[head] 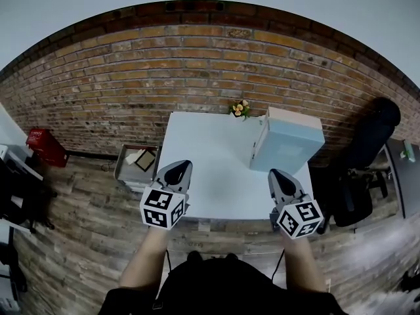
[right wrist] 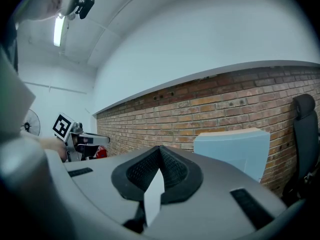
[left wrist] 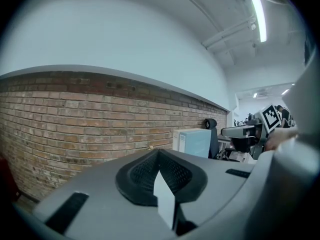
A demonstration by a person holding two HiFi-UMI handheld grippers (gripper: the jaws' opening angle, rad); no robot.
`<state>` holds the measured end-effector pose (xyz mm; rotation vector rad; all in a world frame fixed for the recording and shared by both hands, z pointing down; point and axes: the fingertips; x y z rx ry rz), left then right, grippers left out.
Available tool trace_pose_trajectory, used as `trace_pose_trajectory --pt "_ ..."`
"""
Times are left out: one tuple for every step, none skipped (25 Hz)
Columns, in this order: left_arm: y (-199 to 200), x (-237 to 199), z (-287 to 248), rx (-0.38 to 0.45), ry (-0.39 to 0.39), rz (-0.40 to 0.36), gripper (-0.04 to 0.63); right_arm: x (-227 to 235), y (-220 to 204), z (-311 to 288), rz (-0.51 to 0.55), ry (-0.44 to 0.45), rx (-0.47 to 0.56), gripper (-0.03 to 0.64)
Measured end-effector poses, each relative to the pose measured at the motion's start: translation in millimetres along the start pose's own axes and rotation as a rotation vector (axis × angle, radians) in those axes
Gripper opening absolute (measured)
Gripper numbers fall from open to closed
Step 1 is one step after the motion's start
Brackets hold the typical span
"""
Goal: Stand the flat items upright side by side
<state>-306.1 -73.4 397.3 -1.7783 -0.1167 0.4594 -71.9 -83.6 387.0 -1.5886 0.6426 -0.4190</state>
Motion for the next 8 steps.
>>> trace_pose_trajectory --pt "-0.3 0.9 -0.1 0.003 0.001 -0.001 0.017 0.5 -0.4 0.3 0.001 0.002 0.0 0.015" --pt "-0.4 1.9 -0.6 0.005 0.002 -0.003 0.017 1.3 -0.4 0.4 0.0 0.003 0.0 0.015" --pt "-0.2 3.0 -1.3 0.006 0.001 -0.004 0.017 2.1 0.0 0.5 0.0 0.004 0.001 0.015" --pt "0.3 4.2 -2.0 0.006 0.0 -0.006 0.017 2.8 0.7 0.5 -0.001 0.004 0.003 0.015" --pt "1.0 5.2 -2.5 0.007 -0.003 -0.008 0.017 3.0 1.6 0.4 -0.001 0.005 0.005 0.015" --pt "1.9 5.9 -2.8 0.007 -0.005 -0.01 0.017 2.7 2.6 0.4 0.0 0.006 0.008 0.015" --pt "2.7 6.5 -2.9 0.008 -0.007 -0.013 0.017 2.1 3.7 0.4 0.001 0.007 0.01 0.015" --pt "3.5 7.1 -3.0 0.009 -0.01 -0.015 0.017 1.3 4.7 0.5 0.002 0.009 0.013 0.015"
Point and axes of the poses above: the fingertips, and each gripper's own axes: z backward along the fingers, x to its right, y out of its top, and after that the axes turned 12 degrees about z, right-handed
